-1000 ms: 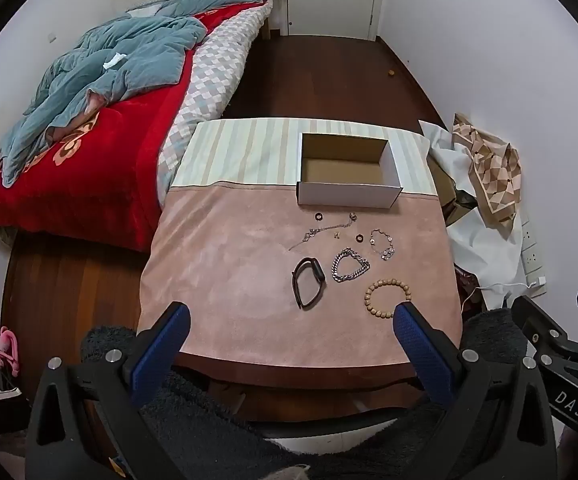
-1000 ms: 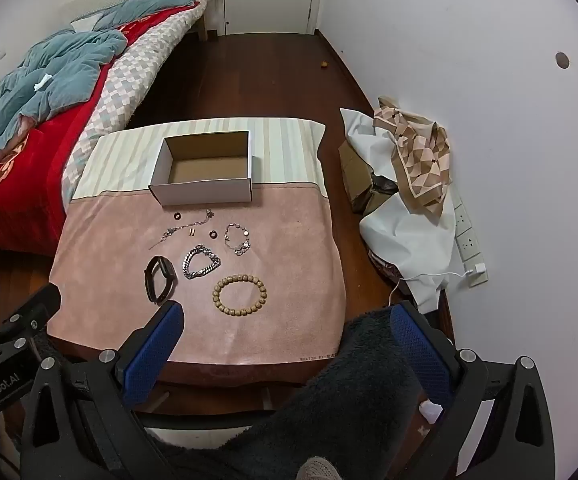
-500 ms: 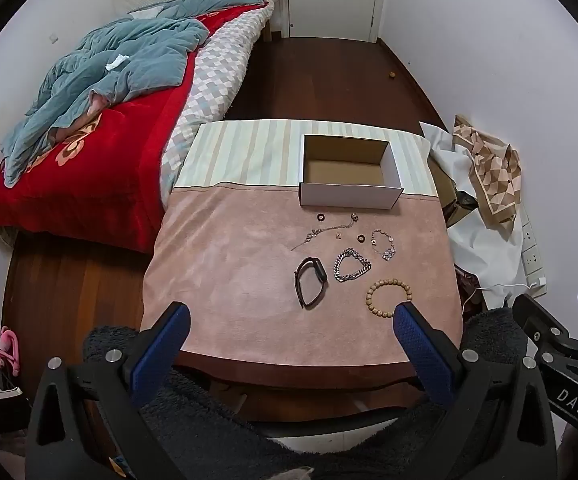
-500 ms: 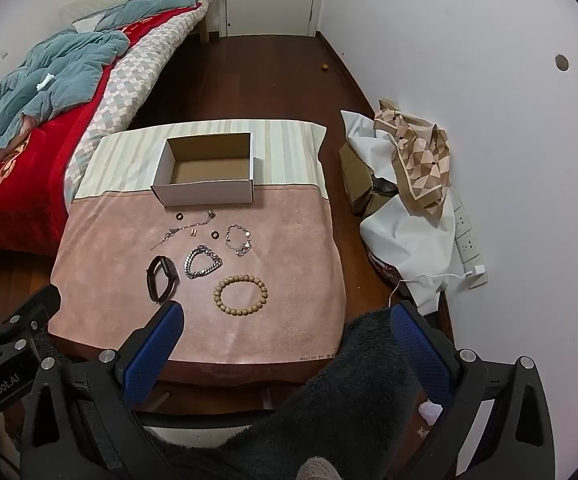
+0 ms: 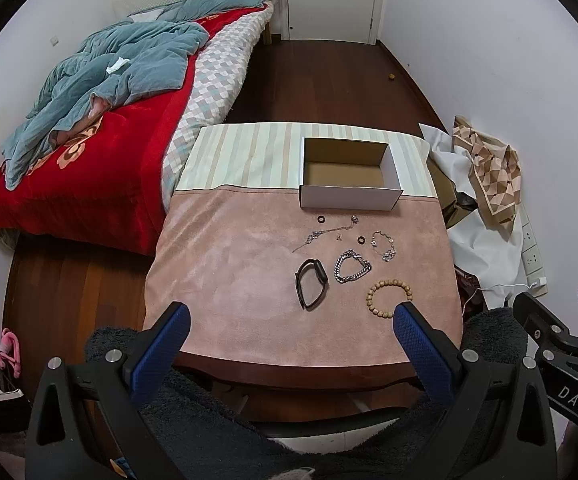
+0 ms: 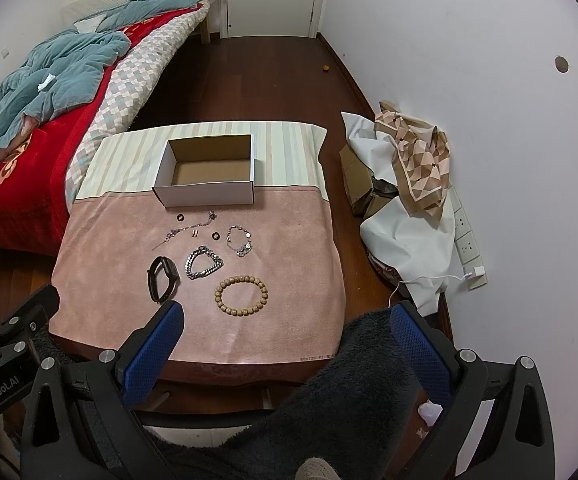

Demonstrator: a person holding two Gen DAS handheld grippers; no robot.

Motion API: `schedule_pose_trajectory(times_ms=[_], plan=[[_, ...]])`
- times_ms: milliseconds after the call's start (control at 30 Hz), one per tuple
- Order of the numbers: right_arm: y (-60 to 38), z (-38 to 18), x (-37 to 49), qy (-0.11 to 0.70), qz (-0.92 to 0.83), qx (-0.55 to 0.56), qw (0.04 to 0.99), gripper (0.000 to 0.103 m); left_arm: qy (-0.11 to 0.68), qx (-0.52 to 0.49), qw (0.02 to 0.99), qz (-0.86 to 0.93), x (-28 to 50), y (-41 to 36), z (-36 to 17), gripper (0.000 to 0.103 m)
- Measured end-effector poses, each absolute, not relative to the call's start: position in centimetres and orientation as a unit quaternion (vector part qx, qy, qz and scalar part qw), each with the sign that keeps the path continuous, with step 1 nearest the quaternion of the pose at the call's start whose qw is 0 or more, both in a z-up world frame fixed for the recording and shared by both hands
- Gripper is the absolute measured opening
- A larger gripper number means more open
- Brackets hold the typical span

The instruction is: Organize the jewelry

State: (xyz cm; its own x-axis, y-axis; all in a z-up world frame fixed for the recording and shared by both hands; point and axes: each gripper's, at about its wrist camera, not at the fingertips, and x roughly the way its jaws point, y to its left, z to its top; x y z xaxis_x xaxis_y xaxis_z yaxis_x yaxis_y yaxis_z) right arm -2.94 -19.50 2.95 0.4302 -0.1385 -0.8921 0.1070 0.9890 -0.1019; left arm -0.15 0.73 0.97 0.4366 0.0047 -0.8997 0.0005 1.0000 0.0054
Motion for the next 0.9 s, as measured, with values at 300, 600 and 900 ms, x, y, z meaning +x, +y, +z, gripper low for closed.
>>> schedule_pose_trajectory(times_ms=[300, 600, 900], plan=[[-19.68, 3.07, -3.03, 0.528, -0.073, -0.015, 0.846, 0.103, 0.530, 0.002, 0.848, 0.002, -0.19, 0.70, 1.03, 0.103], [-19.66, 3.17, -3.06, 0.528, -0.073, -0.016, 0.846, 0.103, 0.531, 0.001, 0.847, 0.002, -0.18, 0.69, 1.31, 0.103], [-19.62, 3.30, -3.08, 0.527, -0.073, -0.016, 0.847, 0.103, 0.529, 0.002, 0.848, 0.001, -0.29, 0.01, 1.56, 0.103]])
